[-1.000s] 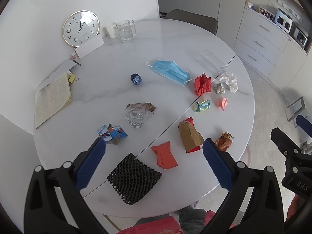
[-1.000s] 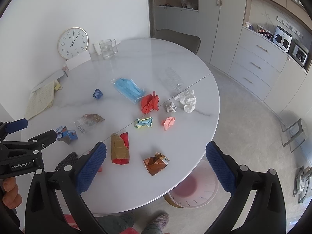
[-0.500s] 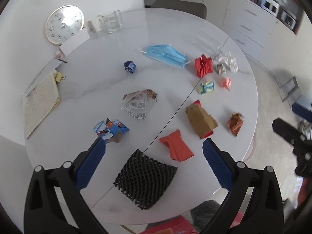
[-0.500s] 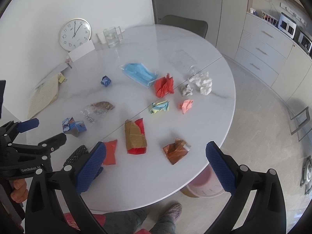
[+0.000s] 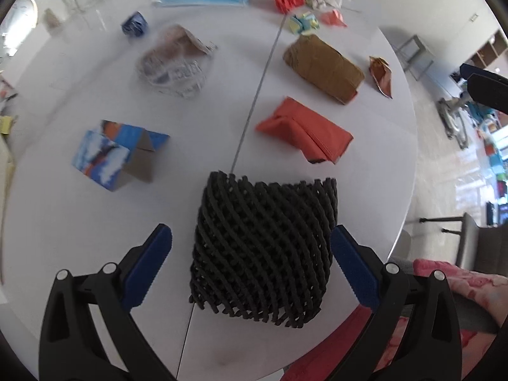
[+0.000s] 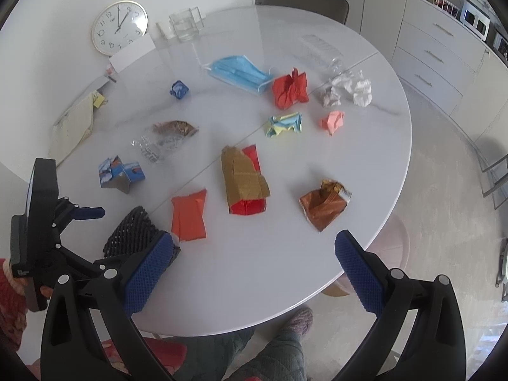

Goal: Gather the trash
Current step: 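Grasp the black mesh net with the left gripper, then carry the black mesh net to the wastebasket while the right gripper grasps the brown cardboard, then open the left gripper over the wastebasket while the right gripper drops the cardboard in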

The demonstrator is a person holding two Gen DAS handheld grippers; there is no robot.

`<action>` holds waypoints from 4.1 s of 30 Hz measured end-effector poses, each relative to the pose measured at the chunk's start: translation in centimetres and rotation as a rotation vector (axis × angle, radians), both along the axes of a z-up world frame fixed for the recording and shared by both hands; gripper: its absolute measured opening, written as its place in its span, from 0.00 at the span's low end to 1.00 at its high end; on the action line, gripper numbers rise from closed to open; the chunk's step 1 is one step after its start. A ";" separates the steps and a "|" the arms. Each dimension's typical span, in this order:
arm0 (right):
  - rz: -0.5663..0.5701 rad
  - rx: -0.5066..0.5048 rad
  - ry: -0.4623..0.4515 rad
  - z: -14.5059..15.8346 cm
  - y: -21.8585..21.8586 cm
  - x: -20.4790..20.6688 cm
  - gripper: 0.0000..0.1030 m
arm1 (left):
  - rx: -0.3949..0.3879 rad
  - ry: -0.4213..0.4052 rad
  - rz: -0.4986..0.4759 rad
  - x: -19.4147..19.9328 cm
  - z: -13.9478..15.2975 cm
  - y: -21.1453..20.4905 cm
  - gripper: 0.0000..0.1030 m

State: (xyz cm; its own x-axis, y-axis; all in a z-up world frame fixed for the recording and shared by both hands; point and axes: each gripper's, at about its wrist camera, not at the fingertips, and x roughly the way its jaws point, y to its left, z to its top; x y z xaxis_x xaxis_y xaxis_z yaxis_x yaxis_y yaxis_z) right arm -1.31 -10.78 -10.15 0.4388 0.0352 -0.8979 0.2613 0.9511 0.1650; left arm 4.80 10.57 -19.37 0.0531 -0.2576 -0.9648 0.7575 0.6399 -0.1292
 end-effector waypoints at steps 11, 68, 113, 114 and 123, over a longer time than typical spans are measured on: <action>-0.024 0.002 0.050 -1.8 -0.3 0.0 0.98 | -0.024 0.135 0.030 1.5 -3.2 0.2 0.82; -0.135 0.086 -0.081 1.3 -16.0 -2.9 0.35 | -0.260 -0.052 0.125 -3.1 12.3 -9.0 0.15; 0.225 0.069 0.027 -5.3 -25.1 -4.4 0.95 | -0.070 -0.167 0.568 -5.1 9.5 -20.1 0.90; 0.223 0.062 0.003 -4.4 -24.5 -3.8 0.96 | -0.070 -0.173 0.580 -4.9 9.5 -19.1 0.90; 0.237 0.073 -0.153 1.6 -14.5 3.6 0.98 | -0.051 -0.196 0.718 -0.3 10.6 -6.4 0.91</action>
State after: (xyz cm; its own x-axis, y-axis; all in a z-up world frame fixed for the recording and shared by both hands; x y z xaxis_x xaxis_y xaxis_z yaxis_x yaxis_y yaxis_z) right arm 2.26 -25.25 -8.55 0.5408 0.2144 -0.8134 0.0005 0.9669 0.2552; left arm 4.54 4.14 -8.72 0.3948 -0.1393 -0.9081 0.1681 0.9827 -0.0776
